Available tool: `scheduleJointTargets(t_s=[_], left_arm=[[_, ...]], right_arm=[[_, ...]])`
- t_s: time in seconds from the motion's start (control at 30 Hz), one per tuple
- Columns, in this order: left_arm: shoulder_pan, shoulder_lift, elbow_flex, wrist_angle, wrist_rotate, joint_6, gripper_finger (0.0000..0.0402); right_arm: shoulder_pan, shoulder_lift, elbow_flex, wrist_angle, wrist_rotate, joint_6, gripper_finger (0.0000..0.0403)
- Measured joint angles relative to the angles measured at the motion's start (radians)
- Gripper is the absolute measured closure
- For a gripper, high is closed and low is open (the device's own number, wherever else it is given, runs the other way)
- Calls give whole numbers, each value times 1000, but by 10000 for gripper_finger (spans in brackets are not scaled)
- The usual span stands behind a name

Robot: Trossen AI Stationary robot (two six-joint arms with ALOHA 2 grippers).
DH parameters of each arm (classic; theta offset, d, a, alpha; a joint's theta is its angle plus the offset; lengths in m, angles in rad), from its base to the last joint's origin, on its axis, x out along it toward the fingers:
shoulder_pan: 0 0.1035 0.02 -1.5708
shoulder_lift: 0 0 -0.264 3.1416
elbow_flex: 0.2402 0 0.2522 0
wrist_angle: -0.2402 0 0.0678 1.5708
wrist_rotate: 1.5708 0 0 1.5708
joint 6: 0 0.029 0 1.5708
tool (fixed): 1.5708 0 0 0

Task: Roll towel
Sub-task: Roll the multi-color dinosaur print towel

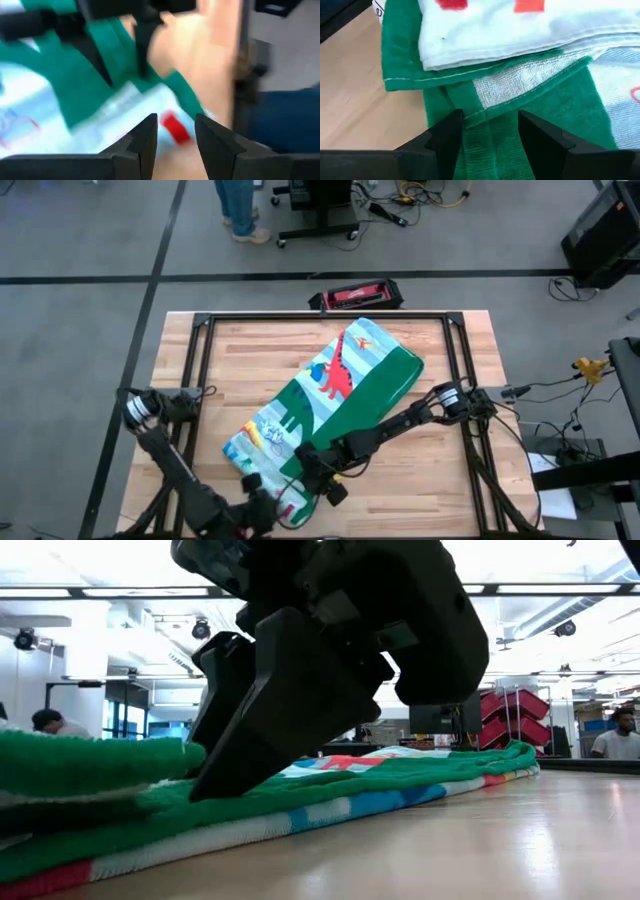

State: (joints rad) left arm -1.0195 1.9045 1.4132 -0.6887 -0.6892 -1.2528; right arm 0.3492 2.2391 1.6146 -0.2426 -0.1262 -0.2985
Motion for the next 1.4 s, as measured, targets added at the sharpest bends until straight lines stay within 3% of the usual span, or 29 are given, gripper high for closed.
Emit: scheduleJointTargets(t_s=[0.27, 0.57, 0.77, 1.4], left_arm=[[-73, 134, -2, 12, 10, -229, 285], [-47, 206, -3, 21, -7, -197, 285], [-42, 209, -10, 19, -77, -196, 285], [-24, 209, -42, 33, -128, -155, 285]], right_arm=[[4, -48, 0, 14, 42, -8, 224], [11, -32, -2, 108, -61, 12, 224], [14, -22, 0, 154, -65, 2, 224], [14, 127, 4, 304, -151, 121, 224]])
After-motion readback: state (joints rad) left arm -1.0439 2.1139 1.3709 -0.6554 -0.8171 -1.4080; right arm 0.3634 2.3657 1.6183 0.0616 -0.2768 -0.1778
